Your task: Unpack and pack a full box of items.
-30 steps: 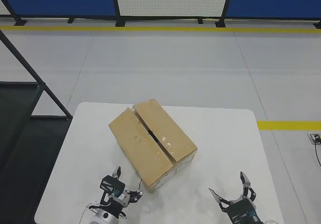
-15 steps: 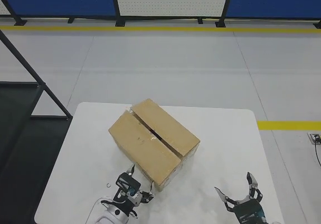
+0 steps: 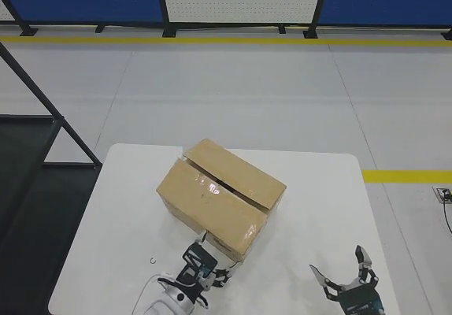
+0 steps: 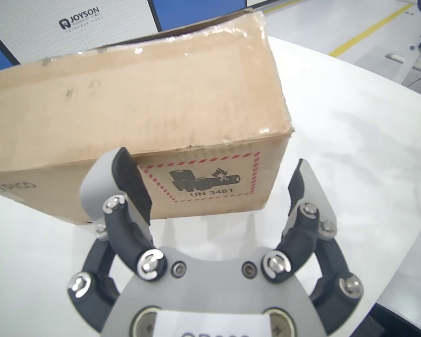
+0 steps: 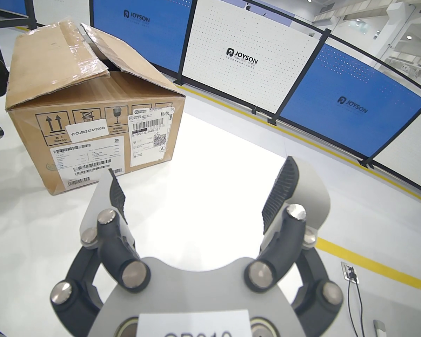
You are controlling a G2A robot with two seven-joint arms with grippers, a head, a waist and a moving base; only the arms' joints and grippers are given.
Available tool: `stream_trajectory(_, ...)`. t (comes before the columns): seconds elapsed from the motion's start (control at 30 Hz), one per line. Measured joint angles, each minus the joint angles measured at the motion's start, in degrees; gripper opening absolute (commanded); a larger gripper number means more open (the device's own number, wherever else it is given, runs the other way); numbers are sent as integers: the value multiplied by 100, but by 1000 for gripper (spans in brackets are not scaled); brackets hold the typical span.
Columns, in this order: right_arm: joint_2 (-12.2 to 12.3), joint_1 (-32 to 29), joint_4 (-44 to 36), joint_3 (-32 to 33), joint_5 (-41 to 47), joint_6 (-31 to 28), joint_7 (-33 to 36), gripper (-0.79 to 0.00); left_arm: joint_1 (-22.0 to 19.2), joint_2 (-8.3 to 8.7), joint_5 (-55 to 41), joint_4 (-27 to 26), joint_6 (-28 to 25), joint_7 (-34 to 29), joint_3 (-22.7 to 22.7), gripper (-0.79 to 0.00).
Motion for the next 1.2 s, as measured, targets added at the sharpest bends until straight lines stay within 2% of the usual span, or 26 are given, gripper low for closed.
stream_trajectory(0.13,7,41,-37,-13,-97,-177,72,0,382,74,-444,-288,-76,211,-616,0)
stream_trajectory(0.3,24,135,-166,-151,-389,-541,232,0,955,162,-1062,-548,-72,550,-1640,0)
stream_trajectory(0.43,-2,306,-239,-517,-607,-590,469,0,1206,194,-1640,-470,-29,714,-2361,0)
stream_trajectory(0.6,-79,758,-111,-1142,-538,-546,1109,0,1380,240,-2349,-228,-342,648,-3143,0)
stream_trajectory(0.7,-80,774,-103,-1158,-554,-557,1141,0,1436,260,-2375,-229,-716,548,-3237,0)
stream_trajectory(0.97,-85,788,-87,-1193,-538,-558,1136,0,1365,262,-2277,-198,-620,507,-3191,0)
stream_trajectory(1.03,-101,863,-30,-1339,-550,-594,1151,0,1195,261,-2254,-97,-608,395,-3117,0)
stream_trajectory(1.2,-202,1294,319,-1979,-506,-501,1237,0,358,227,-2708,389,-144,-112,-2927,0)
